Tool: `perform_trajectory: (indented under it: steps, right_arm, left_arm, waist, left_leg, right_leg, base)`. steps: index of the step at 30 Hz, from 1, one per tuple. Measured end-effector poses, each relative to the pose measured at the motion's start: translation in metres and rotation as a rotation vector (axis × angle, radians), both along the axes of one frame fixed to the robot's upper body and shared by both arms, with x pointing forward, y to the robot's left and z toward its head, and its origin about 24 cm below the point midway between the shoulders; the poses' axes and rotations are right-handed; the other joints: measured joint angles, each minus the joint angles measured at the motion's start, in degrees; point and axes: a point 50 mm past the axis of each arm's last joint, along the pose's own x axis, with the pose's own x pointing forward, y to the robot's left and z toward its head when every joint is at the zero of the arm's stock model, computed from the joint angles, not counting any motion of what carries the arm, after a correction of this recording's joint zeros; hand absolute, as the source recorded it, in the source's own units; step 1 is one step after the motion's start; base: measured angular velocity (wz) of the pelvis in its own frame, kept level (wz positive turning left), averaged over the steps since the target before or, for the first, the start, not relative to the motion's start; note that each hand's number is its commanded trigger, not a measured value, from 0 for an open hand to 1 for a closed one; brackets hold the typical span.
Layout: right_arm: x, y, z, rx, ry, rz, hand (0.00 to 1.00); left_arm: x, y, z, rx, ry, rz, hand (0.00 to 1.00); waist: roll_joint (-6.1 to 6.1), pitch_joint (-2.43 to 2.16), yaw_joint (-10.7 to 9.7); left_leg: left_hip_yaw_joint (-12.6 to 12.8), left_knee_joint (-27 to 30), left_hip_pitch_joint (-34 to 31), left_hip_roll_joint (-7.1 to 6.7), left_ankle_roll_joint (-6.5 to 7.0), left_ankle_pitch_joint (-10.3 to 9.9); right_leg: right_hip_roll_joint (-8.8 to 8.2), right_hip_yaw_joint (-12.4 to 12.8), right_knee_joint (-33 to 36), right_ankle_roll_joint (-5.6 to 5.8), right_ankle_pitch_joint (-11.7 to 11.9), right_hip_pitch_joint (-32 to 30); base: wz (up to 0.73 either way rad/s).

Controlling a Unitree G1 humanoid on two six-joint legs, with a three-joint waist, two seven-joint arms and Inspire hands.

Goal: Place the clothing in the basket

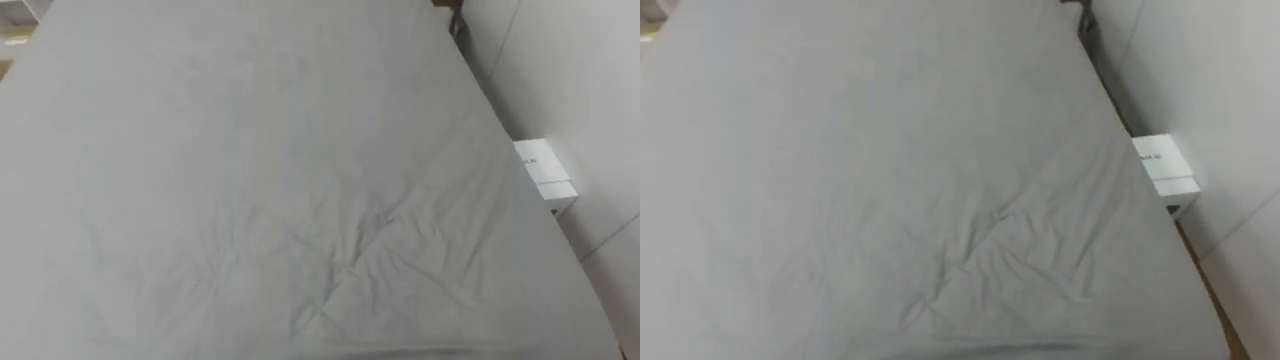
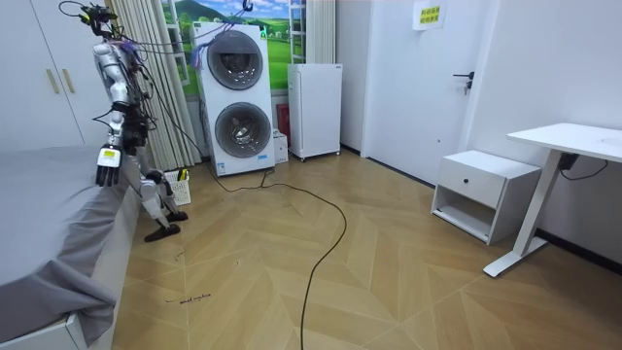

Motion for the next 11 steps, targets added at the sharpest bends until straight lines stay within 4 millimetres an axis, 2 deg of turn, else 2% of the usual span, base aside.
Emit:
perform_trajectory:
  steps: [3,6,11]
  right_arm:
    - [0.0106,0.0034,0.0006,-0.008,0.004,0.078,0.00]
    - [0.0032,0.0059,-0.0011,-0.013,0.046,0.141,0.00]
    - [0.0035,0.0069,-0.0013,-0.023,0.052,0.166,0.00]
  left_arm:
    - [0.0006,-0.0005,-0.0003,-0.001,0.001,-0.002,0.00]
    - [0.0017,-0.0014,-0.0003,-0.001,-0.004,0.000,0.00]
    - [0.0034,-0.0098,-0.0021,-0.010,-0.008,0.007,0.00]
  waist:
    - [0.06,-0.05,1.10]
    - [0.00,-0.08,1.66]
    - [-0.22,0.23,1.64]
  left_leg:
    - [-0.02,0.16,-0.58,-0.22,0.11,-0.05]
    - [-0.10,0.17,-0.57,-0.43,0.19,-0.10]
    - [-0.10,0.03,-0.57,-0.54,0.19,-0.11]
  right_leg:
    - [-0.33,-1.51,-0.02,0.17,0.02,0.02]
    - [-0.37,-2.02,-0.03,0.31,-0.04,0.49]
    - [-0.37,-1.83,-0.25,0.45,-0.17,0.55]
  base:
    - [0.21]
    - [0.13]
    - [0.01]
